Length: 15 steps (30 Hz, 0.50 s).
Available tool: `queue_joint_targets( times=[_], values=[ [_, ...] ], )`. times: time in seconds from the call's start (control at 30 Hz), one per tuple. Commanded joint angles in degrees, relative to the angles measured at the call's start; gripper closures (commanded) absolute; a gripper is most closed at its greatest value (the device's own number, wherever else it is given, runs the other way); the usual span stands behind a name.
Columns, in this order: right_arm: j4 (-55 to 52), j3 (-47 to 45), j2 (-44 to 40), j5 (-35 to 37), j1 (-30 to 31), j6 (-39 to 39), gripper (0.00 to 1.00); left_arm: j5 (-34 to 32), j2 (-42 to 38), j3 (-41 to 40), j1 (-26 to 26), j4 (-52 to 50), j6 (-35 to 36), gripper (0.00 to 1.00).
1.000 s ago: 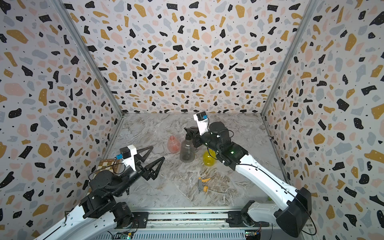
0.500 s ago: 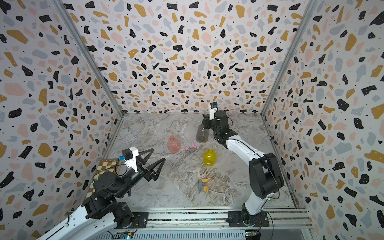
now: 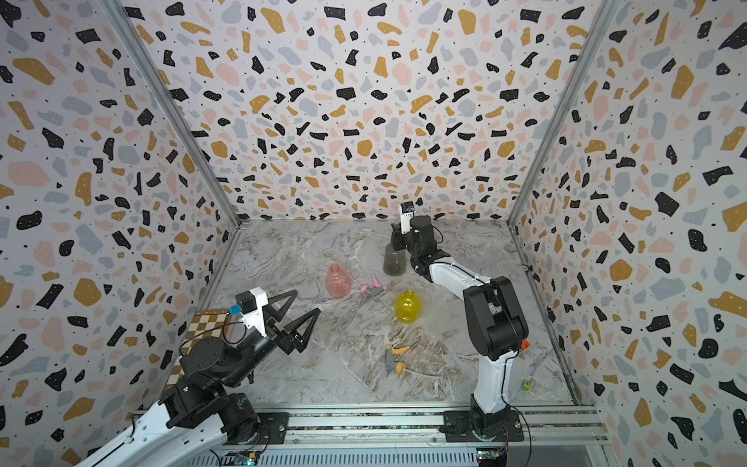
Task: Attach spray nozzles to spray bottles
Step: Place the spray bottle at the center of the board.
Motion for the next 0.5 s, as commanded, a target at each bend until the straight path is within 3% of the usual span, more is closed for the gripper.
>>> queue_joint_targets(
  times=[0.0, 0.17, 0.47],
  values=[
    [1.0, -0.2, -1.6, 0.2, 0.6, -0.2, 0.63, -0.4, 0.2, -0.3, 0.1, 2.6, 0.6, 0.01],
    [0.4, -0.2, -2.4, 0.3, 1.2, 0.3, 0.47, 0.0, 0.0, -0.3, 0.1, 2.3, 0.3, 0.01],
    [-2.1, 0.2, -8.0, 1.0, 1.4, 2.4, 0.34, -0.1, 0.0, -0.2, 0.1, 2.1, -0.4, 0.01]
  ],
)
